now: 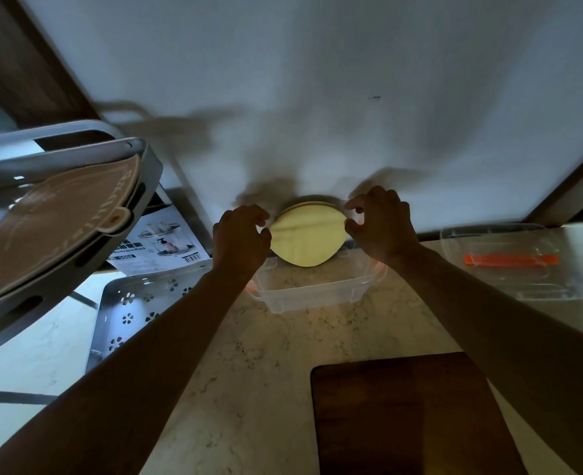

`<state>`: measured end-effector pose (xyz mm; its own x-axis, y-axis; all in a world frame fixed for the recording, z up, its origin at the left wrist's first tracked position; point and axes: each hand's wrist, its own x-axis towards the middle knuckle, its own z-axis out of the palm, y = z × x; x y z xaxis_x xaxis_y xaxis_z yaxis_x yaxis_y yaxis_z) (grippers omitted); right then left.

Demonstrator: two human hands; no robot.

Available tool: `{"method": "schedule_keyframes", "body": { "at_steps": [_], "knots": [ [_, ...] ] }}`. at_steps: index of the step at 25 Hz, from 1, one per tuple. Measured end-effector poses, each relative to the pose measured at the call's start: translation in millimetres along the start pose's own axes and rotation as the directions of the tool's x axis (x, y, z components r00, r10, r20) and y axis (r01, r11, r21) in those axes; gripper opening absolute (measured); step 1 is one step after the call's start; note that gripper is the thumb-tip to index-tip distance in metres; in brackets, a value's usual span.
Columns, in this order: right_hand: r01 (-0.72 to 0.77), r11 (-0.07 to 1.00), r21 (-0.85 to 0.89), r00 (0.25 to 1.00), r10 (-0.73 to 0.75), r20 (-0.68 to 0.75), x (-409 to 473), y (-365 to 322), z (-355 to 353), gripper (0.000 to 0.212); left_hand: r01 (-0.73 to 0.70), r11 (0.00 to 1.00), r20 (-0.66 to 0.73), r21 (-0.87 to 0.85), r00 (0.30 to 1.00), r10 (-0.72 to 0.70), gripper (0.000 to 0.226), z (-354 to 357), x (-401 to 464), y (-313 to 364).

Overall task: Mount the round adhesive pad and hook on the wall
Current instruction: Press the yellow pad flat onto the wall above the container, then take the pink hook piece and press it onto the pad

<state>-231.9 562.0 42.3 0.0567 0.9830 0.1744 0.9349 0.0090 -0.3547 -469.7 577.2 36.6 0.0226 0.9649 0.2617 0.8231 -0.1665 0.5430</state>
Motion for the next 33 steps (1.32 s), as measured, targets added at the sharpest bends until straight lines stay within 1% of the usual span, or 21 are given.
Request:
{"method": "schedule_keyframes", "body": {
  "at_steps": [3,6,12,15,18,20,21,24,25,26,27,28,29,30,31,33],
  "knots": [
    [0.004,0.998,0.059,0.999,-0.007,0.044,-12,-12,-16,0.038,0.031,0.996,0.025,-0.086,0.999,-0.029,0.027,-17,-10,13],
    [0.02,0.996,0.092,0.996,-0.028,0.084,-28,-28,-38,0.042,0.016,0.991,-0.031,-0.13,0.999,-0.021,0.031,-42,-27,23],
    [0.048,0.982,0.184,0.989,-0.073,0.128,-75,-70,-77,0.043,0.042,0.991,-0.022,-0.124,0.999,-0.045,0.033,-102,-86,36],
    [0.066,0.975,0.213,0.982,-0.102,0.16,-102,-101,-96,0.043,0.024,0.998,-0.022,-0.057,0.999,-0.026,0.031,-140,-117,39],
    [0.098,0.951,0.293,0.98,-0.143,0.135,-121,-137,-112,0.041,0.033,0.999,-0.009,-0.011,0.999,-0.034,0.025,-173,-141,42],
    [0.123,0.943,0.308,0.979,-0.166,0.118,-130,-161,-120,0.039,0.024,1.0,-0.033,0.002,0.999,-0.024,0.021,-196,-155,43],
    [0.119,0.935,0.334,0.977,-0.17,0.129,-134,-172,-122,0.039,0.012,1.0,-0.057,-0.003,0.998,-0.012,0.021,-207,-160,43],
    [0.016,0.904,0.428,0.967,-0.122,0.223,-144,-208,-131,0.03,-0.053,0.998,-0.142,-0.014,0.989,0.051,0.024,-239,-167,44],
    [-0.066,0.867,0.494,0.962,-0.076,0.262,-144,-219,-132,0.025,-0.093,0.996,-0.161,0.004,0.983,0.092,0.025,-248,-166,45],
    [-0.163,0.785,0.598,0.958,-0.019,0.287,-144,-229,-133,0.022,-0.136,0.99,-0.181,0.034,0.973,0.14,0.027,-256,-162,46],
    [-0.156,0.751,0.641,0.959,-0.041,0.281,-142,-237,-130,0.024,-0.171,0.983,-0.2,0.07,0.963,0.182,0.029,-264,-159,45],
    [-0.131,0.736,0.664,0.97,-0.042,0.238,-142,-245,-129,0.029,-0.184,0.977,-0.213,0.103,0.956,0.203,0.03,-271,-155,44],
    [-0.226,0.673,0.704,0.958,0.024,0.285,-142,-255,-130,0.035,-0.178,0.975,-0.223,0.131,0.953,0.204,0.031,-275,-152,42],
    [-0.296,0.627,0.72,0.939,0.055,0.338,-141,-263,-129,0.037,-0.161,0.974,-0.226,0.16,0.954,0.195,0.03,-278,-148,39],
    [-0.39,0.514,0.764,0.912,0.098,0.399,-138,-268,-127,0.037,-0.142,0.972,-0.221,0.189,0.958,0.183,0.029,-279,-144,36],
    [-0.515,0.342,0.786,0.852,0.106,0.512,-133,-278,-122,0.035,-0.106,0.969,-0.199,0.224,0.968,0.152,0.026,-275,-137,29]
  ]
}}
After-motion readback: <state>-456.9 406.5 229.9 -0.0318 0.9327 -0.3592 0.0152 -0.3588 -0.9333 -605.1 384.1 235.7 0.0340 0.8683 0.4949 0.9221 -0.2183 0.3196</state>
